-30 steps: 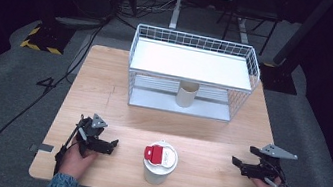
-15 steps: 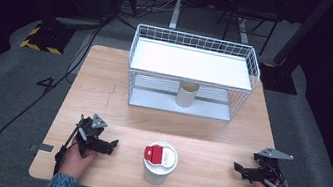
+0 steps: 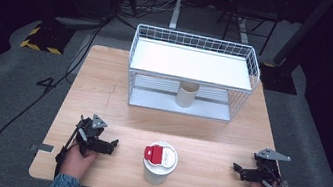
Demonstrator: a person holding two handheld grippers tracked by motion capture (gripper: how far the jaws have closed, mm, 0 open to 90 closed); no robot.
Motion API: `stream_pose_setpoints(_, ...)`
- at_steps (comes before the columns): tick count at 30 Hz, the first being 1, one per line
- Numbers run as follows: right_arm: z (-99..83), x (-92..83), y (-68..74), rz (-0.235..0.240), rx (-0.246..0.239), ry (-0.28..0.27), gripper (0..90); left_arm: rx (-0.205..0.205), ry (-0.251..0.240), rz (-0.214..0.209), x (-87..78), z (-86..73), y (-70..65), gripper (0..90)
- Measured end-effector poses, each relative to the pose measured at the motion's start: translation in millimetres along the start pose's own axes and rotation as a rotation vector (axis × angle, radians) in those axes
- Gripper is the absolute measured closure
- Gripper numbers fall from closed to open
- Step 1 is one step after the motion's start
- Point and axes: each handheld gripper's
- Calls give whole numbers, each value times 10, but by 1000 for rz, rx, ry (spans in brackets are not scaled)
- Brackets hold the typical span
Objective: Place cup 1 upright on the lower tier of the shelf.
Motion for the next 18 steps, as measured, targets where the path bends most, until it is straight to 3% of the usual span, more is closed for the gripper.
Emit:
stream_pose_setpoints(7,-1,0,0,-1,0,0,0,-18,3,11,-10,-10,-27,7)
stream_pose_setpoints(18,-1,0,0,-1,0,0,0,0,5,-1,-17,-22,-28,3)
Point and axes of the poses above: each handheld gripper's, and its own axes: x roughly forward along the jaws, z roughly out of its top, y roughly to its left, and after that the axes turned 9 degrees about y, right-handed
